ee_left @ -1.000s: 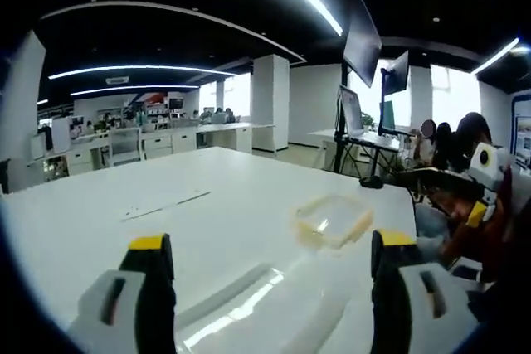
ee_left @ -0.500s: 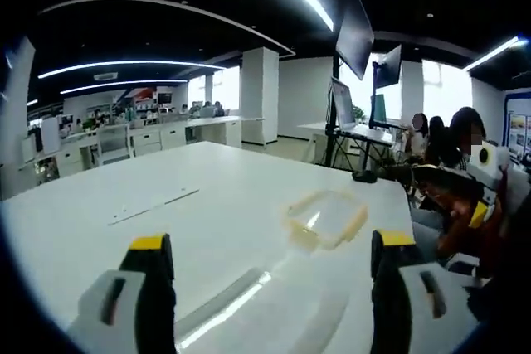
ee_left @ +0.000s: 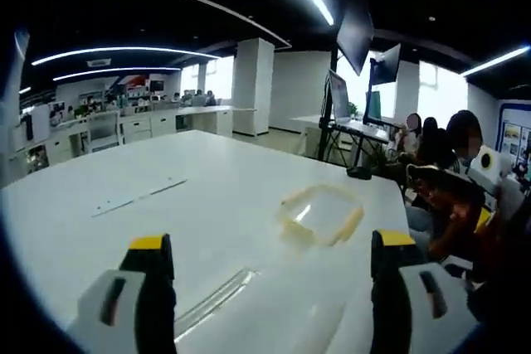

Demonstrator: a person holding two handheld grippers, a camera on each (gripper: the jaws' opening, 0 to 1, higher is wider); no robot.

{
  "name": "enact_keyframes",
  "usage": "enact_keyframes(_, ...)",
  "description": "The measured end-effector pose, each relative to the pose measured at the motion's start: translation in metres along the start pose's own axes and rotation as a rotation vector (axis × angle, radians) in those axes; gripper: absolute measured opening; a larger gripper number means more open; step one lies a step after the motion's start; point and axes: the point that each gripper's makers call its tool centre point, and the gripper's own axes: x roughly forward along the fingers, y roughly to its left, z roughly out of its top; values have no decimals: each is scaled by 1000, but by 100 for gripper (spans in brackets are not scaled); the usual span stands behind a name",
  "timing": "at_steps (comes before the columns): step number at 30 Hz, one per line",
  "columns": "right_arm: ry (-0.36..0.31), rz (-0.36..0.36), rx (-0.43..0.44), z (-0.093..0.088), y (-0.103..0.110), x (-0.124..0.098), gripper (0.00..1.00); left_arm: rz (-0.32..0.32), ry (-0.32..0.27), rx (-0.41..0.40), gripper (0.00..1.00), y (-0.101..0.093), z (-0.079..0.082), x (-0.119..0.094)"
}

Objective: Snap each plastic latch of the storage box into its locked position after aligning the lid with the box until every specified latch is closed and the lid sits flush.

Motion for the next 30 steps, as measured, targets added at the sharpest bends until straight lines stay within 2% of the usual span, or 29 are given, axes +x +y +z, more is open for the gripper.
enact_keyframes(9,9,2,7,-6,-3,1,97,-11,19,5,99,-11,1,9)
enact_keyframes(14,-16,15,11,-2,-1,1,98,-25,37,29,99,-15,3,16)
enact_keyframes(19,-19,23,9,-2,-1,3,98,-75,64,53,99,-23,0,25)
enact_keyframes(30,-28,23,23,-4,-6,5,98,-100,76,46,98,-22,-1,38)
